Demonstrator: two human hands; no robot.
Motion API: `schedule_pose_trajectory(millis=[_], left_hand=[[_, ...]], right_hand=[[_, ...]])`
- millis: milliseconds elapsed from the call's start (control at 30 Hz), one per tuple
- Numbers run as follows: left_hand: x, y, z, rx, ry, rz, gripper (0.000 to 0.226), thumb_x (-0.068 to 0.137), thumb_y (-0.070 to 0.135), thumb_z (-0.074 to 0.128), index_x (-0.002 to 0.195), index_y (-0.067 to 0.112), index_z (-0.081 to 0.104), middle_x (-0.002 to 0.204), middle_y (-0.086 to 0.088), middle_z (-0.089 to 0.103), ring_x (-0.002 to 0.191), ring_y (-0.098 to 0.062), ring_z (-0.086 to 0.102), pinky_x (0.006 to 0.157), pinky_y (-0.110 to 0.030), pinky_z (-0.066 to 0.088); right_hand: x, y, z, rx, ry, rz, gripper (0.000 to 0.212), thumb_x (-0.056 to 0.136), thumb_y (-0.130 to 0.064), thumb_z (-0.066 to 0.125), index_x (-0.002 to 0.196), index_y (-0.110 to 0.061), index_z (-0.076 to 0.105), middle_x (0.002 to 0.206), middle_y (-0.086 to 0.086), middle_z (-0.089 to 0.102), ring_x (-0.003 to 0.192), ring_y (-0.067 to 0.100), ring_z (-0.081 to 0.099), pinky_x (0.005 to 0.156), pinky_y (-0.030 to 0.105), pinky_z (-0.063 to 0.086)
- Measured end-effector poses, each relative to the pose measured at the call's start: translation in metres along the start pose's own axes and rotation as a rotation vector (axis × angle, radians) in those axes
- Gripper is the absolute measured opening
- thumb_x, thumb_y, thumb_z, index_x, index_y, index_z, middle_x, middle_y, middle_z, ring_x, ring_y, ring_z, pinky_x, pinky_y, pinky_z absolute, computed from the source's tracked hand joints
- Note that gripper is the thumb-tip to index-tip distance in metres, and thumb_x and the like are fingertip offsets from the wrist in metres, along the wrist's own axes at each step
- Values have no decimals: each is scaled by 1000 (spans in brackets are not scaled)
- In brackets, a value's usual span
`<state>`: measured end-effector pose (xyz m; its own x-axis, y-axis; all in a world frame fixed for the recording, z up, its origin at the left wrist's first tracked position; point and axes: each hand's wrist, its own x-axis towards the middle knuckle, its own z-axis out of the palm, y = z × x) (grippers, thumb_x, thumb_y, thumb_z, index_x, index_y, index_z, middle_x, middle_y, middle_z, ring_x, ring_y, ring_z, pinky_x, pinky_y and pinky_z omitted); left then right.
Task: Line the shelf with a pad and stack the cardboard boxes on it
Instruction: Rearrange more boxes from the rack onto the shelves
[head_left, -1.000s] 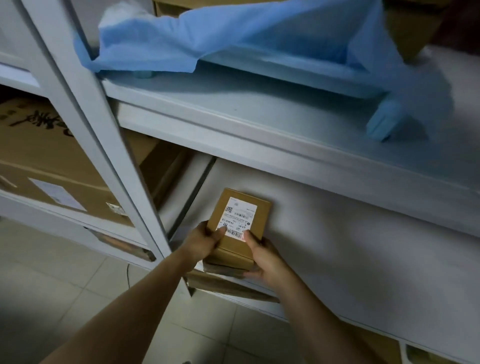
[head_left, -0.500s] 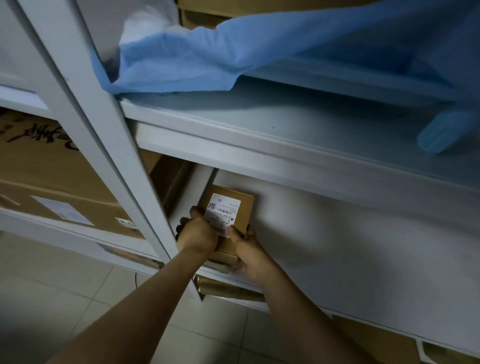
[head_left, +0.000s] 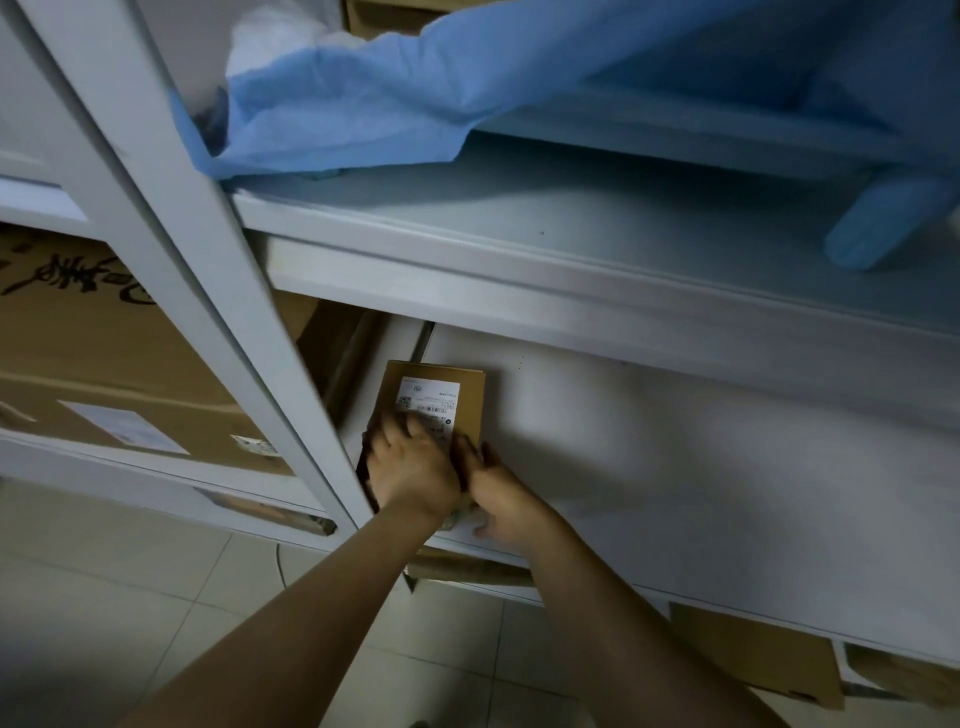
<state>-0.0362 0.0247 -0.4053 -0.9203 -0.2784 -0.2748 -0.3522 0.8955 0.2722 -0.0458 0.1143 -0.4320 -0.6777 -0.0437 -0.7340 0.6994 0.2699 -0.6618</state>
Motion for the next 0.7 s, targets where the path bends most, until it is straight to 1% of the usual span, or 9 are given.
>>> schedule_pose_trajectory(millis=[100, 233, 333, 400, 433, 500, 600, 633, 700], left_hand=[[-8, 7, -2, 42, 16, 60, 85, 92, 53, 52, 154, 12, 13, 159, -19, 11, 148, -37, 8, 122, -46, 12], [-26, 29, -5, 67, -10, 188, 77, 90, 54, 54, 151, 17, 26, 158, -18, 17, 148, -39, 7, 121, -49, 0], [-47, 55, -7, 50, -9, 283, 54, 95, 39, 49, 146, 23, 38, 147, -12, 36, 141, -35, 26, 119, -48, 12], [-61, 73, -8, -48, 46, 367, 39, 97, 37, 48, 135, 30, 51, 134, -2, 54, 129, -27, 45, 110, -44, 27], [-69, 82, -8, -103, 94, 415, 29, 97, 36, 48, 124, 32, 59, 123, 2, 62, 119, -23, 54, 102, -40, 31], [-88, 103, -10, -201, 216, 516, 20, 98, 34, 49, 95, 28, 68, 94, 6, 70, 91, -19, 64, 87, -34, 35], [-131, 142, -11, -400, 357, 683, 40, 98, 36, 54, 59, 27, 49, 53, 12, 50, 50, -11, 51, 57, -23, 40], [-148, 155, -11, -457, 396, 726, 47, 98, 35, 55, 54, 30, 38, 48, 14, 38, 44, -5, 41, 48, -19, 31], [-190, 186, -12, -501, 511, 839, 51, 98, 34, 54, 54, 31, 28, 47, 17, 24, 41, -2, 27, 46, -13, 17]], right_hand=[[-13, 11, -13, 50, 28, 66, 75, 93, -67, 38, 155, -36, 8, 157, 5, 32, 132, 34, 45, 96, 52, 46], [-37, 23, -50, 69, 65, 97, 62, 97, -56, 43, 149, -23, 34, 141, 8, 48, 118, 28, 54, 96, 45, 48], [-56, 28, -81, 105, 108, 85, 49, 98, -47, 46, 136, -15, 49, 124, 8, 58, 108, 24, 58, 92, 39, 50], [-74, 28, -102, 148, 155, 86, 33, 100, -38, 48, 118, -12, 57, 118, 11, 62, 107, 26, 60, 93, 39, 50], [-84, 30, -112, 173, 191, 82, 25, 101, -33, 48, 109, -12, 59, 117, 12, 63, 109, 26, 61, 95, 40, 51], [-105, 36, -137, 227, 272, 18, 22, 101, -27, 47, 109, -11, 61, 110, 10, 65, 110, 26, 63, 99, 41, 50], [-144, 57, -182, 318, 372, -149, 18, 100, -22, 50, 113, -13, 59, 107, 5, 66, 106, 23, 64, 98, 41, 51], [-157, 64, -197, 342, 408, -197, 15, 100, -20, 51, 110, -15, 60, 107, 3, 68, 102, 21, 64, 95, 39, 51], [-188, 82, -230, 376, 485, -286, 12, 99, -19, 51, 101, -16, 63, 98, 1, 69, 95, 17, 65, 92, 36, 53]])
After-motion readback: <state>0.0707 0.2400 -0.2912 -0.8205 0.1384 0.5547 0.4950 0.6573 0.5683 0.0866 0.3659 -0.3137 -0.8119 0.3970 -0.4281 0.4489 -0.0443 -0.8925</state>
